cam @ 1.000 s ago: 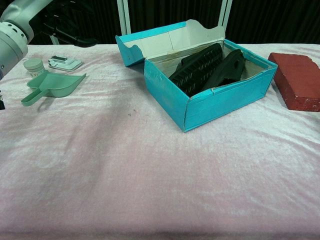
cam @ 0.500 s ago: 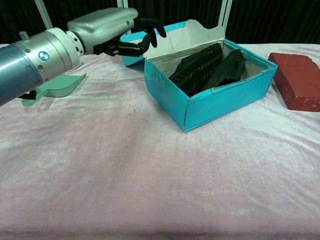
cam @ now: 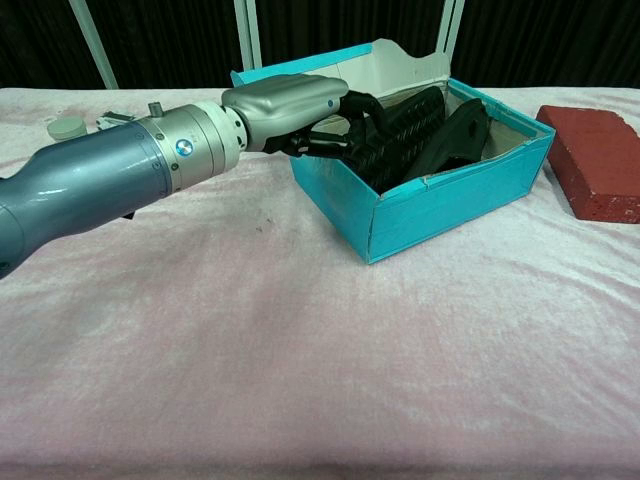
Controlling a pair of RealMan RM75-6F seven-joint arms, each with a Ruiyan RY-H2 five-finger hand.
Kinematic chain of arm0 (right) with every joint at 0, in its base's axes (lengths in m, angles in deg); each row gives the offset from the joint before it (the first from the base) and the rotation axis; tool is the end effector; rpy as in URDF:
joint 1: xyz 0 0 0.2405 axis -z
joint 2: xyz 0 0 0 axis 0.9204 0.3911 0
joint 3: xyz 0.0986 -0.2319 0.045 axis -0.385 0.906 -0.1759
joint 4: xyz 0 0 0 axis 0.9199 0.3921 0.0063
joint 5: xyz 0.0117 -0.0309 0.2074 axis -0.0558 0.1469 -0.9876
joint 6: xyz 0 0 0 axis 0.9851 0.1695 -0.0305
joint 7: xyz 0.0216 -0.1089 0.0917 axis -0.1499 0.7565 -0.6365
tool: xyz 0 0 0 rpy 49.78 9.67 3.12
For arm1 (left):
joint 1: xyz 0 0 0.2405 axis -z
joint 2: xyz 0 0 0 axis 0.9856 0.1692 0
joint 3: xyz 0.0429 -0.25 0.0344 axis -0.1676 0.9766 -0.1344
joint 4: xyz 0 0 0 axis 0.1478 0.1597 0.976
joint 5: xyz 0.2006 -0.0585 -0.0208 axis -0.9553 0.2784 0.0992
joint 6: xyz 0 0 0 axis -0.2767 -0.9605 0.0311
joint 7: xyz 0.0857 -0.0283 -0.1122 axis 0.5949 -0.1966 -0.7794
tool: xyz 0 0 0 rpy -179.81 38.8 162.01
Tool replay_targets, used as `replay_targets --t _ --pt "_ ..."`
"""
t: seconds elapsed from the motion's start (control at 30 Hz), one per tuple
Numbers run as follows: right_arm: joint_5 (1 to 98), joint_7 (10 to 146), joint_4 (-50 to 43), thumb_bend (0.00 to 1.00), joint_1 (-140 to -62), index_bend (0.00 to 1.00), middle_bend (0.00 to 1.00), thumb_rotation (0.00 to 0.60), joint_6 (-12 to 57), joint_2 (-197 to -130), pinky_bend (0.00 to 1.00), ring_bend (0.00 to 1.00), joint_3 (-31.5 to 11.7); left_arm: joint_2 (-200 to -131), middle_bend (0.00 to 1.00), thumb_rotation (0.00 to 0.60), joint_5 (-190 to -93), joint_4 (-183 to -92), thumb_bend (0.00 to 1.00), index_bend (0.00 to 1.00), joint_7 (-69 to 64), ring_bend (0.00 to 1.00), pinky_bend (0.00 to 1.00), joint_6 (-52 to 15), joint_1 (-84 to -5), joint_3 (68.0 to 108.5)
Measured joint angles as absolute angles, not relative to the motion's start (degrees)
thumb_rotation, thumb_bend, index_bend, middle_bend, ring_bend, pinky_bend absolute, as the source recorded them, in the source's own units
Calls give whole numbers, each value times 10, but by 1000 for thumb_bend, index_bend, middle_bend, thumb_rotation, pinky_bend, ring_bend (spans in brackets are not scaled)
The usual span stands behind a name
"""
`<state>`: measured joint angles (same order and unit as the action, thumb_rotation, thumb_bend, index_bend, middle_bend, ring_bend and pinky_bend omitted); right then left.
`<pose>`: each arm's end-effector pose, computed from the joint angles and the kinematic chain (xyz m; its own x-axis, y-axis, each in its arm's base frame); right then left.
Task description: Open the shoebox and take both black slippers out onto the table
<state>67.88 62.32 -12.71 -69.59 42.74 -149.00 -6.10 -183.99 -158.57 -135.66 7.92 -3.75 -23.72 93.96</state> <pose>-0.3472 -0.1816 0.1585 0.1580 0.0691 0.9850 -0.9830 0.1054 0.1502 -0.0350 0.3623 -0.0763 0.4666 0.1660 0.8687 0.6880 -0.6854 -0.2386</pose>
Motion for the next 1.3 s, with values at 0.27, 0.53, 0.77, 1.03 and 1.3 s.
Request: replay_targets --t 0.27,0.53,0.77,1.03,1.3 --pt "680 623 -126 411 -697 0 31 600 425 -1492 208 10 -62 -1818 548 111 -1590 -1378 713 237 86 236 133 -22 -237 914" --pt "687 626 -128 411 -705 0 31 600 421 -1493 208 9 -63 -1770 595 111 -1604 -1424 713 244 97 264 133 -79 -285 882" --pt "690 626 -131 411 -707 0 31 600 422 -1491 208 10 -65 -1712 617 111 -1598 -1469 712 249 129 288 133 -100 -328 850" --pt "694 622 -127 411 -713 0 31 600 420 -1494 208 9 -66 -1678 526 108 -1580 -1495 592 253 123 290 210 -163 -380 847" --pt "699 616 -123 399 -712 0 31 600 425 -1496 208 9 -65 -1739 399 141 -1539 -1492 200 250 95 322 464 -245 -403 913"
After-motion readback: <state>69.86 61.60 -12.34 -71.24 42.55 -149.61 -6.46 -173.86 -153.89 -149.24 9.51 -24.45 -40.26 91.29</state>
